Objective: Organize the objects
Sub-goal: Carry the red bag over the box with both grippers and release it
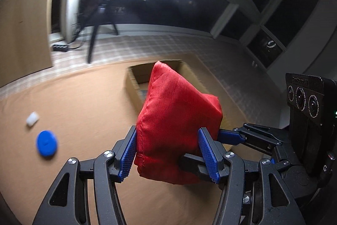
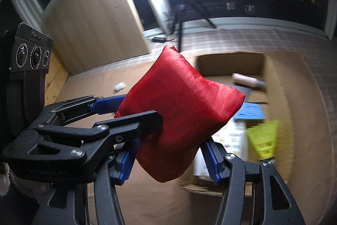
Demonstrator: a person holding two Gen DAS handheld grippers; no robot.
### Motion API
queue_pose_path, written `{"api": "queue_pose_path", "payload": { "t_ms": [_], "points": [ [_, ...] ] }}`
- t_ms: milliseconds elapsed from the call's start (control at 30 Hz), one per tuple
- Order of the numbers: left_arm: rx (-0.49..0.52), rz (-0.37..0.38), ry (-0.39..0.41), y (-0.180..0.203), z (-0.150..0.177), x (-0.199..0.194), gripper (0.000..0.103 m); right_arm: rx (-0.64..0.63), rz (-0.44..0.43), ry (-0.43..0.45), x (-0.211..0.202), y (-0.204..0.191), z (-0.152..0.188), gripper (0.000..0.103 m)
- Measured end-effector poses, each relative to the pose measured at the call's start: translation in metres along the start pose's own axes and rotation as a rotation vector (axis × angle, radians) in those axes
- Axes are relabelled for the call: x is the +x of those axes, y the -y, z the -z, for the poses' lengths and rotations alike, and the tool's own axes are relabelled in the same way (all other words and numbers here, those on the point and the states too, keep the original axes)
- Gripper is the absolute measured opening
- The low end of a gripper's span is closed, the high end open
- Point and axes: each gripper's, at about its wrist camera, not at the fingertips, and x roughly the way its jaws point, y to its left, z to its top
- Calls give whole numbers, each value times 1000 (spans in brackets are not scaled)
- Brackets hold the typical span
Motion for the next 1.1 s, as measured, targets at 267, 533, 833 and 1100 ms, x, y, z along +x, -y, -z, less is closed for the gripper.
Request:
{"api": "queue_pose_path", "payload": {
  "t_ms": [267, 533, 833, 1100],
  "points": [
    [36, 6, -48, 38, -20, 54, 61, 28, 48, -9, 8, 48, -6, 54],
    [35, -27, -83, 49, -35, 91, 61, 42, 48, -11, 18, 71, -15, 54],
    [25, -88, -87, 42, -50, 101, 70, 7, 107, 0, 25, 70, -23, 58],
    [26, -123, -87, 34, -47, 98, 78, 24, 118, -7, 25, 72, -19, 65]
  ]
}}
